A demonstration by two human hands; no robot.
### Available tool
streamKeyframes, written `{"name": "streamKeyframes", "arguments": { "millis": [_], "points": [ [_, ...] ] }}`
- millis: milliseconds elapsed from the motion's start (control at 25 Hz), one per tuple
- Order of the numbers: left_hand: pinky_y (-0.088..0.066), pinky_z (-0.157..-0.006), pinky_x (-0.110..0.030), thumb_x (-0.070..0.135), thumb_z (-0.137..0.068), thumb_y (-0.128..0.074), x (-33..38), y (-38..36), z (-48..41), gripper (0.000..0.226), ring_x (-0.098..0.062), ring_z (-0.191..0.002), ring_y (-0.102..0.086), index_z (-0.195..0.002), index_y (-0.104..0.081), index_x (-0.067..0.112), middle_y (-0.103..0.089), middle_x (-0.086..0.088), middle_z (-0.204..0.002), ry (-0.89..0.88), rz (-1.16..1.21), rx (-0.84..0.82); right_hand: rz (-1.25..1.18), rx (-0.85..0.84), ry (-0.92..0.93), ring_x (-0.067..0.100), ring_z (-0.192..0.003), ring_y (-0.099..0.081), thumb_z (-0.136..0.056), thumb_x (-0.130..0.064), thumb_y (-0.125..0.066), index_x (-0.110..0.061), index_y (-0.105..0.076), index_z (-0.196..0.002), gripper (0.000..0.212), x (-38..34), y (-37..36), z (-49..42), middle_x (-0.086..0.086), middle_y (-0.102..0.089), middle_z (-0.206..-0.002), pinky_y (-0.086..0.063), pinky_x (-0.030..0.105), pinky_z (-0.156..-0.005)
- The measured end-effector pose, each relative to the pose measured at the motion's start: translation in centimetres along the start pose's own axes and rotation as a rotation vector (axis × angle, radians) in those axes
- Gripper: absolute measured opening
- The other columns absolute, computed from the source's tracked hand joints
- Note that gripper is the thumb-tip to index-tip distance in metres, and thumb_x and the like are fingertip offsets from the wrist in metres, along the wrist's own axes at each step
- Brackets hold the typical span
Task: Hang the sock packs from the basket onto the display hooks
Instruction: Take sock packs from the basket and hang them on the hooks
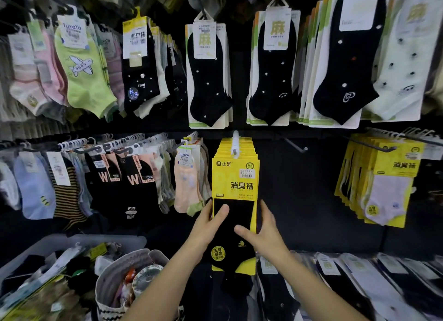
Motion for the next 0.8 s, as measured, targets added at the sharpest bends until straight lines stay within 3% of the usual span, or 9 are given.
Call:
{"name": "streamKeyframes", "arguments": {
  "millis": [80,200,320,400,480,560,680,800],
  "points": [
    [-0.049,-0.077,-0.013,0.053,-0.074,-0.060,-0.6,-0.1,0.5,0.052,0.001,-0.102,-0.063,-0.120,-0.055,0.031,-0.068,0.015,-0.110,0.010,-0.026,-0.033,0.082,0.055,-0.068,0.006,-0.124,-0.036,-0.069,-0.047,-0.077,-0.024,-0.031,-0.142,0.090,1.3,0.2,0.8,-0.007,-0.035,-0.136,-0.037,0.030,-0.103],
    [-0.050,-0.083,-0.018,0.049,-0.077,-0.060,-0.9,-0.5,0.7,0.044,-0.002,-0.104,-0.063,-0.118,-0.056,0.033,-0.068,0.012,-0.112,0.003,-0.049,-0.050,0.032,-0.022,-0.100,0.017,-0.122,-0.048,-0.072,-0.042,-0.076,-0.021,-0.045,-0.134,0.072,1.9,-0.5,1.3,0.005,-0.049,-0.129,-0.045,0.043,-0.101],
    [-0.050,-0.081,-0.017,0.049,-0.076,-0.059,-0.8,-0.6,1.0,0.047,-0.001,-0.103,-0.063,-0.119,-0.056,0.030,-0.069,0.013,-0.110,-0.001,-0.031,-0.030,0.082,0.040,-0.168,0.012,-0.116,-0.047,-0.071,-0.044,-0.077,-0.018,-0.047,-0.131,0.071,1.9,-0.1,1.5,0.003,-0.043,-0.126,-0.044,0.038,-0.101],
    [-0.049,-0.072,-0.009,0.051,-0.074,-0.060,-0.7,-0.7,1.4,0.039,0.005,-0.096,-0.063,-0.111,-0.058,0.036,-0.070,0.021,-0.102,-0.004,-0.032,-0.007,0.084,0.067,-0.183,0.013,-0.112,-0.051,-0.068,-0.045,-0.078,-0.020,-0.049,-0.123,0.067,1.7,-0.3,2.1,-0.001,-0.045,-0.121,-0.048,0.037,-0.096],
    [-0.049,-0.067,-0.008,0.052,-0.071,-0.061,-0.7,-0.5,1.8,0.034,0.006,-0.092,-0.064,-0.103,-0.059,0.038,-0.070,0.016,-0.100,0.012,-0.015,0.023,-0.040,0.051,-0.199,0.006,-0.100,-0.059,-0.066,-0.042,-0.080,-0.024,-0.048,-0.117,0.063,1.7,-0.9,2.8,-0.006,-0.057,-0.112,-0.052,0.027,-0.083],
    [-0.049,-0.068,-0.011,0.053,-0.073,-0.059,-1.0,-0.1,2.1,0.043,0.002,-0.093,-0.064,-0.111,-0.057,0.030,-0.066,0.010,-0.109,0.037,-0.011,0.055,-0.216,0.014,-0.235,0.002,-0.093,-0.063,-0.068,-0.036,-0.081,-0.026,-0.044,-0.117,0.063,1.9,-1.4,3.4,-0.009,-0.063,-0.106,-0.051,0.018,-0.072],
    [-0.048,-0.068,-0.011,0.049,-0.081,-0.057,-1.4,0.5,2.4,0.055,-0.001,-0.098,-0.061,-0.125,-0.047,0.017,-0.061,0.005,-0.115,0.083,-0.020,0.081,-0.309,-0.039,-0.259,0.005,-0.097,-0.064,-0.069,-0.033,-0.081,-0.028,-0.042,-0.119,0.064,1.8,-1.5,3.7,-0.008,-0.063,-0.109,-0.053,0.022,-0.076],
    [-0.050,-0.066,-0.012,0.055,-0.072,-0.060,-1.4,0.1,2.7,0.060,-0.004,-0.092,-0.067,-0.120,-0.054,0.019,-0.068,0.002,-0.111,0.082,-0.046,0.031,-0.287,-0.092,-0.254,0.008,-0.099,-0.064,-0.070,-0.035,-0.080,-0.023,-0.042,-0.124,0.067,1.5,-1.5,3.8,-0.006,-0.063,-0.111,-0.054,0.029,-0.085]
  ]
}}
Point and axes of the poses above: each hand's wrist, its own z-axis away from the middle knuckle, its own y-axis out of the back of the hand, x = y × z, the point moved 6 cm from there along -z, towards the middle knuckle
